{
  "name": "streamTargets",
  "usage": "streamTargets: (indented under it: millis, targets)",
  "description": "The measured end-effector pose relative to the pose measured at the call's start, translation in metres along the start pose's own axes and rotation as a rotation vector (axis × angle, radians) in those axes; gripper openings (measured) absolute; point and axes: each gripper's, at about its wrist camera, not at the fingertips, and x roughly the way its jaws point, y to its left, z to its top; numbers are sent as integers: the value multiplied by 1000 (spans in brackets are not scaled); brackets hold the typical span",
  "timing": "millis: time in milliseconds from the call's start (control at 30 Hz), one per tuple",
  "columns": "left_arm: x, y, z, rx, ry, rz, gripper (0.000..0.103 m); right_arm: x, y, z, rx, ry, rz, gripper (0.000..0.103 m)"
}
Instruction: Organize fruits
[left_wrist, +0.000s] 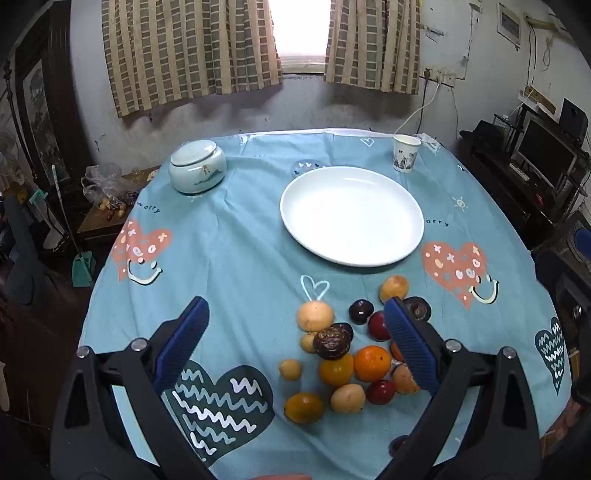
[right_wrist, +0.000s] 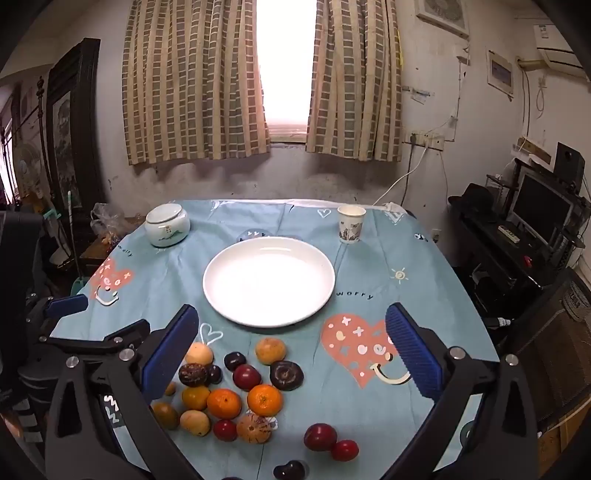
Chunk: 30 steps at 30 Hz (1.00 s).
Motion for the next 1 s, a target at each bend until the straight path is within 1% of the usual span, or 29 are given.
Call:
streamTargets:
  millis: [67,100,133,167,233,300,400,567,700,800,867,900,1000]
  targets:
    - [2,0,-2,0,10,11,97,1,-3,1,9,23,5,102]
    - [3,-1,-3,-1,14,8,97,-4,-5,-5,12,11,28,102]
    - [3,-6,-12,12,10,7,97,-8,-5,-12,15,5,42,102]
    - [8,-4,-12,8,26,-2,97,-7,-10,-13,19,34,56,102]
    - [11,-4,-18,11,33,-12,97,0,-11,-20,16,75,56,102]
    - [15,-4,-18,13,46,-10,97,7,-15,-32,19,98,71,102]
    - [17,-1,-19,13,51,-18,97,8,-19,-36,16,133,86,102]
    - [20,0,-21,5,72,-12,97,9,-20,-43,17,155,92,102]
    - [20,4,-23,4,66,1,97,8,-17,-43,13,154,101,102]
    - [19,8,-30,25,52,12,97,11,-18,-46,-4,182,100,102]
    - [19,10,-36,20,53,-18,97,13,-21,-51,-1,204,109,102]
    - [18,11,-41,19,56,-54,97,13,-23,-53,0,210,113,102]
    - [18,5,-56,57,68,-114,97,13,-27,-62,-26,244,127,102]
